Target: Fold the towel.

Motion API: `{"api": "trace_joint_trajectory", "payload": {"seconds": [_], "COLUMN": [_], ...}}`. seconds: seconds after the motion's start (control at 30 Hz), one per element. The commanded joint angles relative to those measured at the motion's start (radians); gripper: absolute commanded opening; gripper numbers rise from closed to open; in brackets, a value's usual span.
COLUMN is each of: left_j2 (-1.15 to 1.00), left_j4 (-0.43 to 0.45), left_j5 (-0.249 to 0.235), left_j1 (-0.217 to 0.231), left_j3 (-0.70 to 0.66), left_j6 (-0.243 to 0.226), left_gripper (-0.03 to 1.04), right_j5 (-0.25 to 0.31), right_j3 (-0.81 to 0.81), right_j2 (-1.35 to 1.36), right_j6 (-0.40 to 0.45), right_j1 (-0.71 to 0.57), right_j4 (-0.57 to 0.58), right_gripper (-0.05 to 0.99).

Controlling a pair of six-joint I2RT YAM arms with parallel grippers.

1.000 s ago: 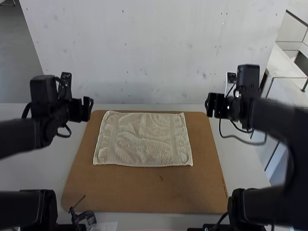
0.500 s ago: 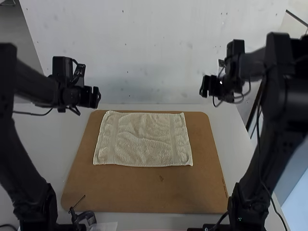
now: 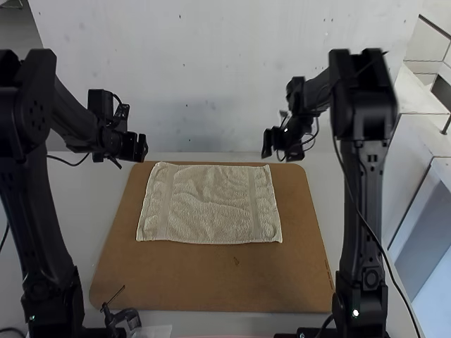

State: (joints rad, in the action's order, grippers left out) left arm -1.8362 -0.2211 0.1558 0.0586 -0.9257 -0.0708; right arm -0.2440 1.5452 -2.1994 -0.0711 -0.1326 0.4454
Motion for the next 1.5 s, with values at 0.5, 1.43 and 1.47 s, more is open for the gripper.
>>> {"api": "trace_joint_trajectory", "payload": {"seconds": [0.5, 1.43, 1.47], "left_j2": [-0.052, -0.057, -0.057], "left_j4": [-0.037, -0.040, -0.040], "left_j5": [0.034, 0.042, 0.042], "left_j1": [0.041, 0.044, 0.044], "left_j3": [-0.044, -0.032, -0.032], "left_j6": [-0.040, -0.040, -0.041], "left_gripper": [0.95, 0.95, 0.95], "right_j5": [0.068, 0.069, 0.069], "right_j3": [0.184, 0.214, 0.225], "right_j2": [-0.105, -0.201, -0.209], "right_j6": [-0.053, 0.005, 0.011], "right_j1": [-0.015, -0.085, -0.087], "right_j4": [0.214, 0.165, 0.171], "right_gripper": [0.90, 0.87, 0.85]}}
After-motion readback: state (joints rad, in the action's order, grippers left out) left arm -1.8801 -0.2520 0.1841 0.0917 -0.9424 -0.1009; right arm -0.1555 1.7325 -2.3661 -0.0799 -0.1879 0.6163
